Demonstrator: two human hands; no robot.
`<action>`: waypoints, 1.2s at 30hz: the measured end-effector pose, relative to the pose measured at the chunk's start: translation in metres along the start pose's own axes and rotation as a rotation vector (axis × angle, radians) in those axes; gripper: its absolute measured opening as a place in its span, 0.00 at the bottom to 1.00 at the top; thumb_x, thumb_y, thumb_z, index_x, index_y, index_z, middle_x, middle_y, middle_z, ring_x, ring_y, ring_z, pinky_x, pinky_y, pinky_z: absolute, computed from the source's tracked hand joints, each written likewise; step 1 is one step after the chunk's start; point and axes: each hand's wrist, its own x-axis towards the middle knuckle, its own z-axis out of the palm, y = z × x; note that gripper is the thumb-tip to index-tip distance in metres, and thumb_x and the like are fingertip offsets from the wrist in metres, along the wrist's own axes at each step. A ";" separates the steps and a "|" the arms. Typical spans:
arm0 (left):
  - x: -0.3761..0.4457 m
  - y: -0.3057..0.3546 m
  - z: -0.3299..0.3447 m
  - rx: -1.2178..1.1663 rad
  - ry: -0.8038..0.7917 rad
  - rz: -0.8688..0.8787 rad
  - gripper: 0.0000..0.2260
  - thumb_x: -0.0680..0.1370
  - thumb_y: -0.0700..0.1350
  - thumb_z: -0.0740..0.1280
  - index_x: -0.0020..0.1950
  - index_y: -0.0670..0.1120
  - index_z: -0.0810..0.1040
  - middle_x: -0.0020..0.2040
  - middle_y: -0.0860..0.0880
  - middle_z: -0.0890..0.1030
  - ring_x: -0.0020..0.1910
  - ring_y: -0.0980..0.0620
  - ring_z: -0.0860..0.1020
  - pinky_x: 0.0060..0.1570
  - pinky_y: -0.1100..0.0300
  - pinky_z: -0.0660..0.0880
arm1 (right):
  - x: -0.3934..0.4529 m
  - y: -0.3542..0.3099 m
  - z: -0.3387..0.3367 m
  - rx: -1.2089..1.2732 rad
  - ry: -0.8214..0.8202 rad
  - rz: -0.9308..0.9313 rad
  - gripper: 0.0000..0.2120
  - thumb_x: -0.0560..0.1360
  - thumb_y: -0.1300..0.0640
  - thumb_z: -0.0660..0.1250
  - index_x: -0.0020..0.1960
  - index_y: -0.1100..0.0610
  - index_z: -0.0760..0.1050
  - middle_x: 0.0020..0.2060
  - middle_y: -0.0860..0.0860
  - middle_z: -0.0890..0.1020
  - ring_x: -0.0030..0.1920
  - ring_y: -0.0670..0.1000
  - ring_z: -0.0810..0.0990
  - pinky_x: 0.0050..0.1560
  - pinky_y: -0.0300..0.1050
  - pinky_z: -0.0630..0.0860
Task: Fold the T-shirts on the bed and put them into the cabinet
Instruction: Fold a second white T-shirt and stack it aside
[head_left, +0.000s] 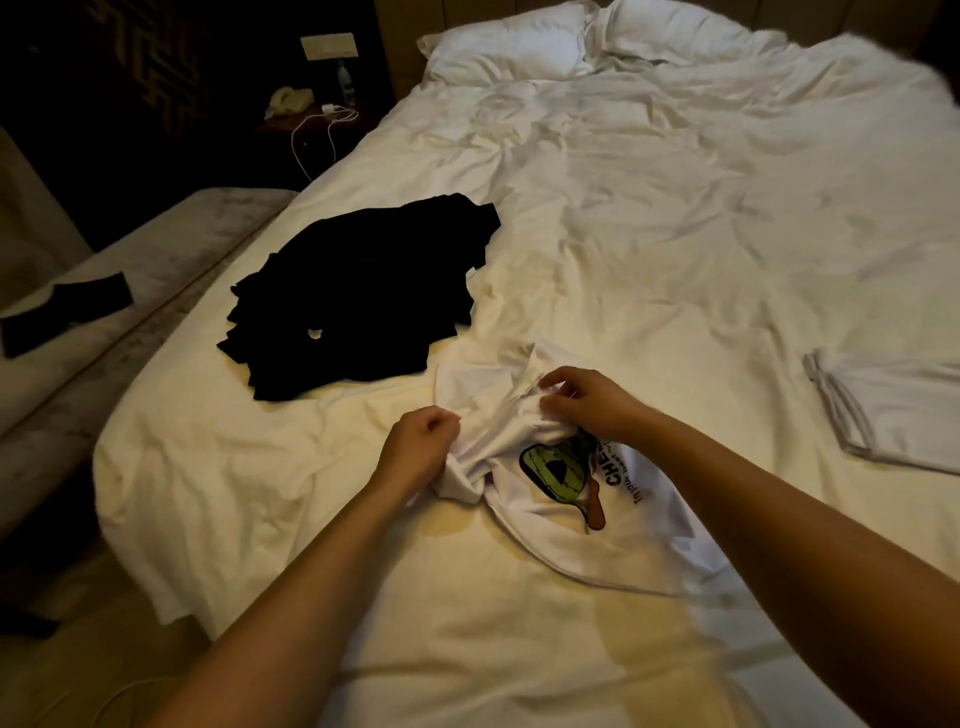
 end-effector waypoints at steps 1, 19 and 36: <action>0.001 0.004 0.002 -0.025 -0.014 -0.005 0.05 0.75 0.49 0.69 0.44 0.50 0.84 0.44 0.52 0.85 0.46 0.49 0.82 0.46 0.51 0.79 | -0.001 -0.001 0.001 0.007 -0.003 0.004 0.10 0.80 0.51 0.66 0.60 0.49 0.77 0.45 0.48 0.80 0.41 0.48 0.78 0.41 0.41 0.75; 0.001 0.033 0.001 -0.106 0.069 0.293 0.06 0.82 0.45 0.67 0.46 0.46 0.78 0.41 0.54 0.79 0.38 0.63 0.75 0.41 0.69 0.71 | 0.018 -0.017 0.000 -0.038 0.109 -0.209 0.24 0.80 0.54 0.67 0.73 0.48 0.66 0.68 0.53 0.69 0.63 0.54 0.74 0.58 0.44 0.72; -0.022 0.075 -0.016 -0.184 -0.082 0.513 0.07 0.78 0.49 0.67 0.44 0.47 0.78 0.37 0.58 0.77 0.38 0.58 0.75 0.42 0.63 0.71 | 0.010 -0.065 -0.029 0.087 -0.293 -0.047 0.17 0.82 0.65 0.56 0.65 0.51 0.76 0.42 0.54 0.77 0.37 0.51 0.77 0.38 0.42 0.79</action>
